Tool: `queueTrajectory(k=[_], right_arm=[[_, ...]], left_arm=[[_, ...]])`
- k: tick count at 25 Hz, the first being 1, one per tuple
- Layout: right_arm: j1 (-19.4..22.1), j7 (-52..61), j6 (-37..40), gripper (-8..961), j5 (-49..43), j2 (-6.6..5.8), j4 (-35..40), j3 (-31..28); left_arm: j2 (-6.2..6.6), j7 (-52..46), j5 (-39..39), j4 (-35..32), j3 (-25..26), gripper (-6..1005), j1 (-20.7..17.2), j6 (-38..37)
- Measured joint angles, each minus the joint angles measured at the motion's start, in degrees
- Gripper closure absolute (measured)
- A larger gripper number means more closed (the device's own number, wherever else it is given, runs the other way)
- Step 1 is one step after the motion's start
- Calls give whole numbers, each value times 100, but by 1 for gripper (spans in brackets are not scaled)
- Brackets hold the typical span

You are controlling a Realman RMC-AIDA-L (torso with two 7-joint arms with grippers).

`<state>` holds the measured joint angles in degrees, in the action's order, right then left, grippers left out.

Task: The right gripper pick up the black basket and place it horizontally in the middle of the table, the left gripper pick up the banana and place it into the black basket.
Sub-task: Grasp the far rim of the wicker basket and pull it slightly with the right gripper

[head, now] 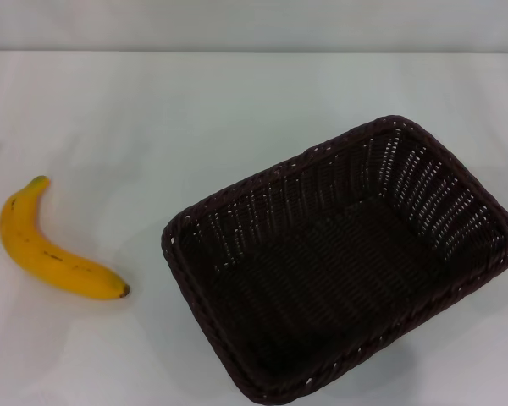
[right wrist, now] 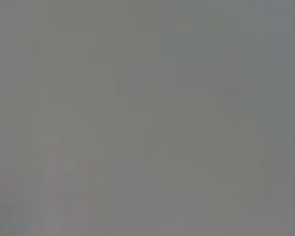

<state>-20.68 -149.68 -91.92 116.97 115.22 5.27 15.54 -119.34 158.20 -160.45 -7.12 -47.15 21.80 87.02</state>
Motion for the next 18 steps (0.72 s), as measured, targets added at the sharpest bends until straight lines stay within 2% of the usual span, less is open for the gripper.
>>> queueTrajectory(k=[12, 15, 18], right_arm=[[34, -111, -154, 117, -7, -1, -31, 4], [35, 439, -37, 117, -124, -22, 184, 153], [25, 1301, 387, 118, -341, -40, 865, 627]], left_arm=[[18, 34, 1, -1, 8, 105, -34, -59], [18, 33, -2, 0, 22, 105, -43, -64], [14, -30, -9, 4, 29, 105, -64, -89]])
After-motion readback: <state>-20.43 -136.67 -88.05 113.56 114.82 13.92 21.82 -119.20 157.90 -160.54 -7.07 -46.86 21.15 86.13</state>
